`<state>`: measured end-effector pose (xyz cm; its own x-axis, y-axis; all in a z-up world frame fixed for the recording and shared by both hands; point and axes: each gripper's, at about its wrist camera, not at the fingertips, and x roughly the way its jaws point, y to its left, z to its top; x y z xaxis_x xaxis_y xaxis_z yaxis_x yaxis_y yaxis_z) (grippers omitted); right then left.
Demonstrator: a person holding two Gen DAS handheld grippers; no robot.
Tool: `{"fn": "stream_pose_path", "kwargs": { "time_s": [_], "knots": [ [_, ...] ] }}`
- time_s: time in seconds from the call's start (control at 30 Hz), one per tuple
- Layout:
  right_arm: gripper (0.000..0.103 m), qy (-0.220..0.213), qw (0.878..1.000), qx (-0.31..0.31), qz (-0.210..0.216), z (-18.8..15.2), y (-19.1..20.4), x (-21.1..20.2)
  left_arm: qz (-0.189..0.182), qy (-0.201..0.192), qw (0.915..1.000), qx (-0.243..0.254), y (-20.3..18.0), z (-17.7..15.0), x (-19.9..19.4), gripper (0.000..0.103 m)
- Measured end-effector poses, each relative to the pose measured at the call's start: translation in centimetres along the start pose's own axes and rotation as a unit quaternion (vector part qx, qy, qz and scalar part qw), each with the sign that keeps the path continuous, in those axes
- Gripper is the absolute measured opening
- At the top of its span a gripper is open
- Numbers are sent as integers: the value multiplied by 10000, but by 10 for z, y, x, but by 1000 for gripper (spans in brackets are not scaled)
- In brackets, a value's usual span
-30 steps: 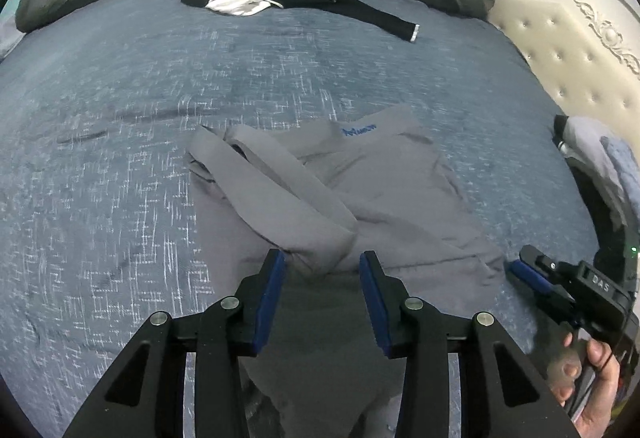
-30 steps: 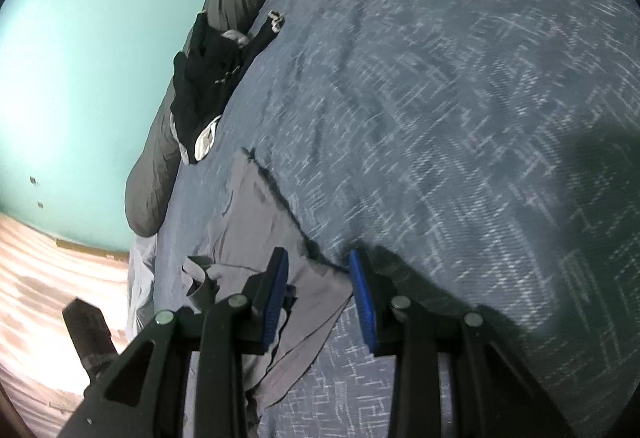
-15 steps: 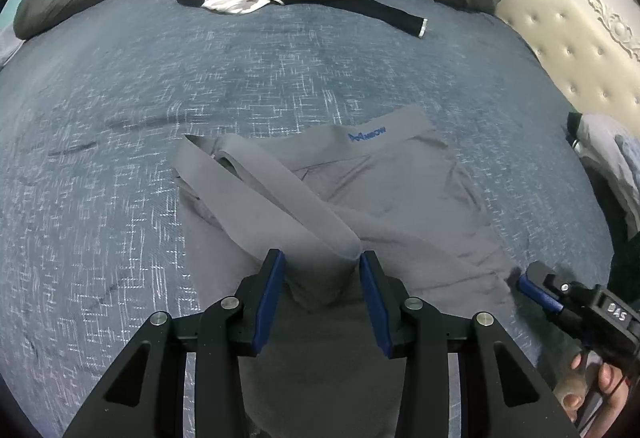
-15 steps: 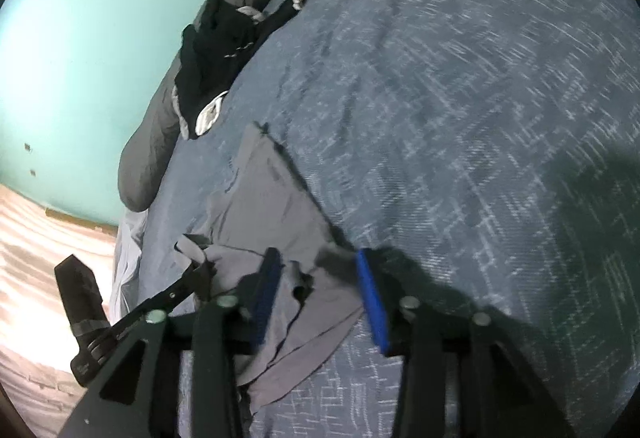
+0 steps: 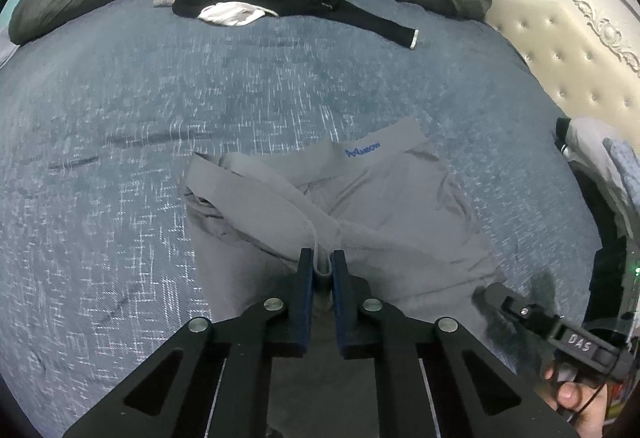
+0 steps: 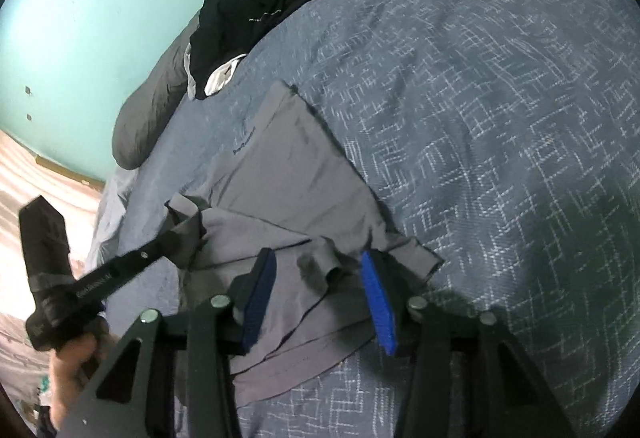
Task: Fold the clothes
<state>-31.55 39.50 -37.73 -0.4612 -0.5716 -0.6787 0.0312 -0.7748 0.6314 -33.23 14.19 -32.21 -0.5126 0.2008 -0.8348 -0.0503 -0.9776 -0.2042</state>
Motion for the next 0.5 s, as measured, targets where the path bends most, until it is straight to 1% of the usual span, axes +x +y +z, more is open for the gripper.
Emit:
{"fn": "stream_pose_path", "kwargs": {
  "time_s": [0.07,0.13,0.2,0.33,0.5],
  "knots": [
    [34,-15,10000,-75,-59,-1,1,0,-11,-31,10000,-2,0,2,-2,9],
    [31,-14,9998,-151,-114,-3,2,0,-13,-59,10000,-5,1,4,-4,9],
    [23,-2,9997,-218,-129,-3,3,0,-4,-83,10000,-9,2,5,-6,9],
    [19,13,9992,-350,-184,-4,6,-1,31,-113,9999,-11,4,8,-8,9],
    [10,25,9993,-351,-133,-4,6,-1,71,-134,9999,-48,8,9,-11,9]
  ]
}}
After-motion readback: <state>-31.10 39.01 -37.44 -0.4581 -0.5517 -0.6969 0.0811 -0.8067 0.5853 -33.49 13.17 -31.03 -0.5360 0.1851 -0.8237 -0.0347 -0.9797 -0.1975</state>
